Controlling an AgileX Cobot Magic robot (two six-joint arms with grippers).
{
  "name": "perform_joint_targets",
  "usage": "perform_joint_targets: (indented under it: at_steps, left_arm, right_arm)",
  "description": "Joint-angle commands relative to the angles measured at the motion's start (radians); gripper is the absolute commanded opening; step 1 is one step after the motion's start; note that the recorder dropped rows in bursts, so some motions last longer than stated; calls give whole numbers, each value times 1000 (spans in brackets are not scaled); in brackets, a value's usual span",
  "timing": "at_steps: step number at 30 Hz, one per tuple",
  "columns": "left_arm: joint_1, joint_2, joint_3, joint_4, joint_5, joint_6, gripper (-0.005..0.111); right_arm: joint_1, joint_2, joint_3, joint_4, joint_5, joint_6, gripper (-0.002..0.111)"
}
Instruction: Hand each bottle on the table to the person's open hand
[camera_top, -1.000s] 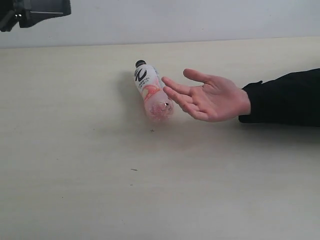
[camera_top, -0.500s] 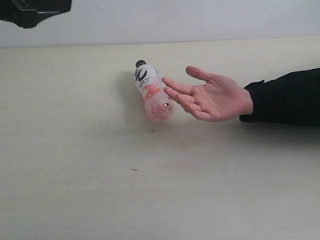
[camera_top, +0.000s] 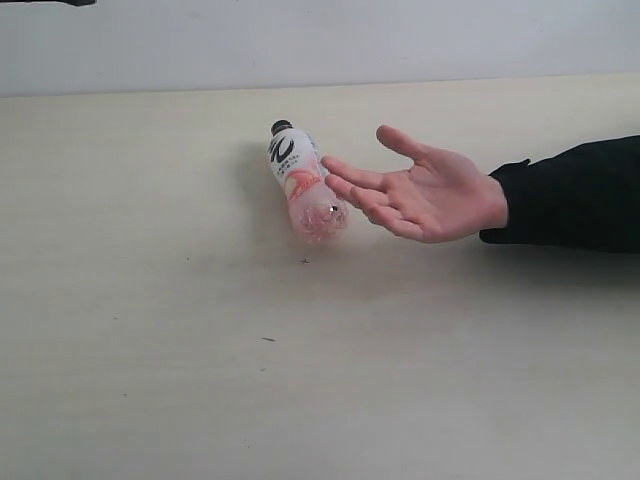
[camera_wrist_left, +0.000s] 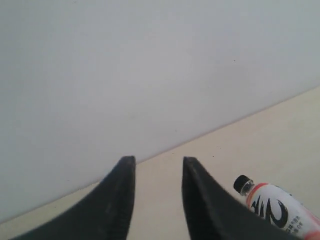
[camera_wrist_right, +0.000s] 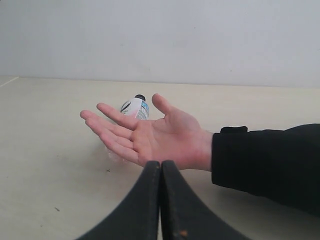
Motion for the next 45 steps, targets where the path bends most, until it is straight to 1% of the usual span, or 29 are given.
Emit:
perform_joint_targets:
  at_steps: [1,3,4,6,8,10,12,14,15,17,20,31,35,45]
  left_arm:
    - [-153,57,-45,-129,207,8,52]
    - [-196,94,-83,-287,259,99,63]
    - [-212,117,-109,-400,276,171,64]
    - [-239,160,-167,-633,310,315,64]
    - [-260,215,-234,-857,376,483,63]
    - [-266,275,-304,-1040,452,617,63]
    - [-266,335,-379,-1227,526,714,63]
    - [-266,389,-436,-1364,584,794,64]
    - [-266,417,-466,-1436,603,832,67]
    - [-266,466,-518,-1535,622,878,74]
    - [-266,536,-564,-1616,634,896,82]
    - [-271,800,-739,-1746,647,887,82]
    - [-276,872,-787,-1742,660,887,82]
    - [-276,959,-790,-1737,659,889,82]
  right_arm:
    - [0,-1,2,0,-13,-6,0]
    - [0,-1,2,0,-13,-6,0]
    - [0,-1,2,0,-13,-6,0]
    - [0,-1,2,0,-13,-6,0]
    - [0,-1,2,0,-13,-6,0]
    - [0,-1,2,4,-12,-6,0]
    - [0,-1,2,4,-12,-6,0]
    - [0,-1,2,4,-12,-6,0]
    - [0,-1,2,4,-12,-6,0]
    - [0,-1,2,4,-12,-6,0]
    - [0,-1,2,4,-12,-6,0]
    - [0,-1,2,3,-12,-8,0]
    - [0,-1,2,3,-12,-8,0]
    - [0,-1,2,3,-12,-8,0]
